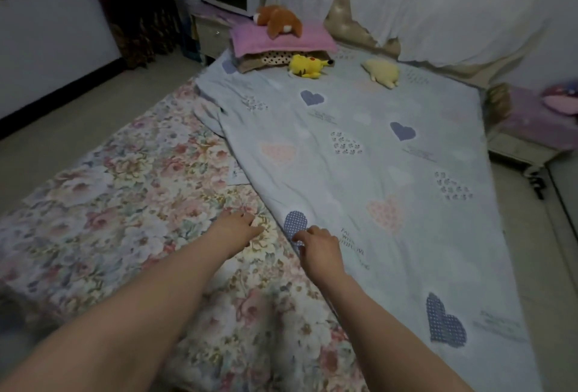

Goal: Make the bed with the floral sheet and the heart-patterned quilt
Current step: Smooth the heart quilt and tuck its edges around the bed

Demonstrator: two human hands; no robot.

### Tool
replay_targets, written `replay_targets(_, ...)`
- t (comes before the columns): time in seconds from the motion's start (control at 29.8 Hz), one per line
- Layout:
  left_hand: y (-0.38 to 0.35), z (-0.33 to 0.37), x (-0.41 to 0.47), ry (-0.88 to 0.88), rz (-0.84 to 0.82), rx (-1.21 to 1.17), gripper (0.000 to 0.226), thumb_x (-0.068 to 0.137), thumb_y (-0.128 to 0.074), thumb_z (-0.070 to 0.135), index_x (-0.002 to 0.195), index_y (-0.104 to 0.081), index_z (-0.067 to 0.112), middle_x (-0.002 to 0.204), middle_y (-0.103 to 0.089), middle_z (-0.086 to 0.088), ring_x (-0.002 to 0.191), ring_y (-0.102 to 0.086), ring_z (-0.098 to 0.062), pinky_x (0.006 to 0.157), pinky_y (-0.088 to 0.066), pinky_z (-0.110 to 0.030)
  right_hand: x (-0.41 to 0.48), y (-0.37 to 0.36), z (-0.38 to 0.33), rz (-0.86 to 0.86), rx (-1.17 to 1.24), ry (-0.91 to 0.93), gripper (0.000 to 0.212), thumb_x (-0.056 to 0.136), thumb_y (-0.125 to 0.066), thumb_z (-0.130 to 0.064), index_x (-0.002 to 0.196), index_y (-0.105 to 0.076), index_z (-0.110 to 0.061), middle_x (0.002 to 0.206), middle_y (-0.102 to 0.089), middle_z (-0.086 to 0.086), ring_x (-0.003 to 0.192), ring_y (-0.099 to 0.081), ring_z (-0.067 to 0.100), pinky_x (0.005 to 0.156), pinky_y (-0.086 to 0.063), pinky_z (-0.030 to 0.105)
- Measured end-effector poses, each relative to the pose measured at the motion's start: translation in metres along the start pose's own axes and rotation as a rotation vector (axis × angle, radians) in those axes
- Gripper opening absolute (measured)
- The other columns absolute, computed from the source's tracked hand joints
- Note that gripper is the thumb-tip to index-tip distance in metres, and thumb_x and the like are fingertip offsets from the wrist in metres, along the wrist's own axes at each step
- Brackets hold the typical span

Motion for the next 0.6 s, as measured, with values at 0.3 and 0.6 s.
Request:
replay_targets(0.3,-0.04,-0.12,0.011,-0.049,-0.018,-0.008,0.058,0.1,-0.053,0.023,0.152,-0.028,0.028,0.146,-0.04,-0.011,0.128,-0.041,-0.032,0.1,-0.04,-0.042,0.063,-0.031,-0.085,-0.074,-0.009,-0.112,0.033,0.095,-0.054,-0.018,0.124,-0.064,-0.027,0.118,-0.059,0.003,0.111,-0.054,0.029,0.088,-0.038,0.037)
replay_targets(0.6,-0.063,-0.166,0.019,-0.069,0.029,-0.027,0.053,0.102,-0.048,0.028,0.151,-0.031,0.023,0.138,-0.044,-0.012,0.123,-0.043,-0.032,0.097,-0.04,-0.041,0.105,-0.062,-0.122,-0.088,0.007,-0.102,0.029,0.093,-0.057,-0.019,0.119,-0.067,-0.025,0.115,-0.064,0.005,0.107,-0.058,0.03,0.088,-0.046,0.038)
Point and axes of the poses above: each hand's wrist, its own x-axis towards the middle knuckle, its own y-axis out of the back of the hand, z = x × y, the point moved 5 cm from there along x, towards the middle knuckle
